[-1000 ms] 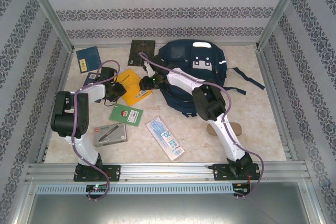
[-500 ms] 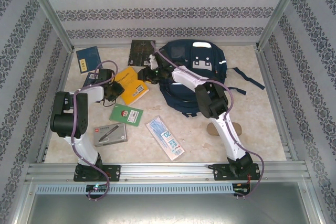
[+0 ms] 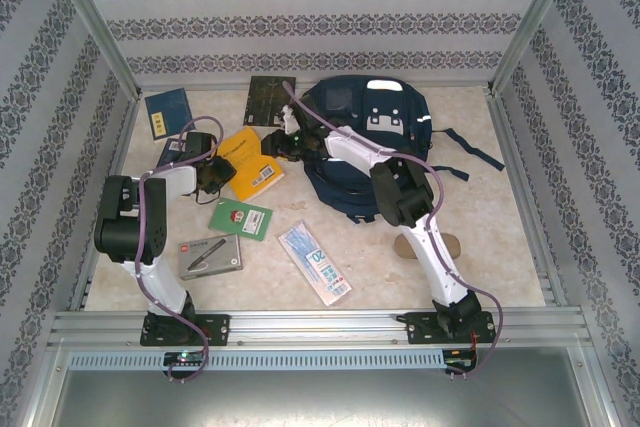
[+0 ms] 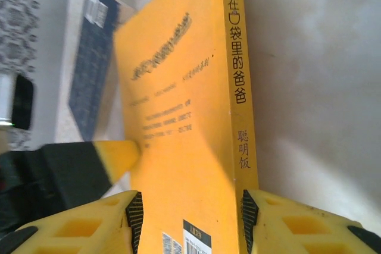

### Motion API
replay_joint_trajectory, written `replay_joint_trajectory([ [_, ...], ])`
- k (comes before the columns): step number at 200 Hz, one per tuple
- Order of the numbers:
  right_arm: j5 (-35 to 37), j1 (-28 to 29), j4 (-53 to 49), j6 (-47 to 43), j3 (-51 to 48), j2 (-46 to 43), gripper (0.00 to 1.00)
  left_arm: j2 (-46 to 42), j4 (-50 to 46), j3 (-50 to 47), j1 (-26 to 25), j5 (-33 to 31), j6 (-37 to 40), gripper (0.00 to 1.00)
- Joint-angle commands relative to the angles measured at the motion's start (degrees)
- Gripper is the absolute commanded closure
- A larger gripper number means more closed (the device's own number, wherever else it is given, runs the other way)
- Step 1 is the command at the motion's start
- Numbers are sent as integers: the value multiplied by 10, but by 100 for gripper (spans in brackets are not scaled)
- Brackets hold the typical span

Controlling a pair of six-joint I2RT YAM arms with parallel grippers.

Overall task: Pack the student bag
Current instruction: Pick up the book from the top-left of the table.

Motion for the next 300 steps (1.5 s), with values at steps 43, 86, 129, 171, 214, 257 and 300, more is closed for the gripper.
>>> replay_joint_trajectory([
  [43,134,62,-103,-115,-20,-38,48,71,-83,51,-7,66,97,74],
  [86,215,65,-128,-156,13,-24,47,70,-91,47,-7,71,101,74],
  [129,291,69,-179,-146,46,11,44,61,-97,40,-7,72,99,74],
  [171,337,78,-190,-139,47,12,41,62,-106,41,-7,71,100,74],
  [214,249,64,-191,-113,61,40,36,73,-95,41,-7,84,95,74],
  [257,93,68,-181,-81,77,58,34,82,-70,33,-7,112,74,74],
  [300,-27,75,-66,-8,27,9,41,83,-48,23,-7,137,60,74],
])
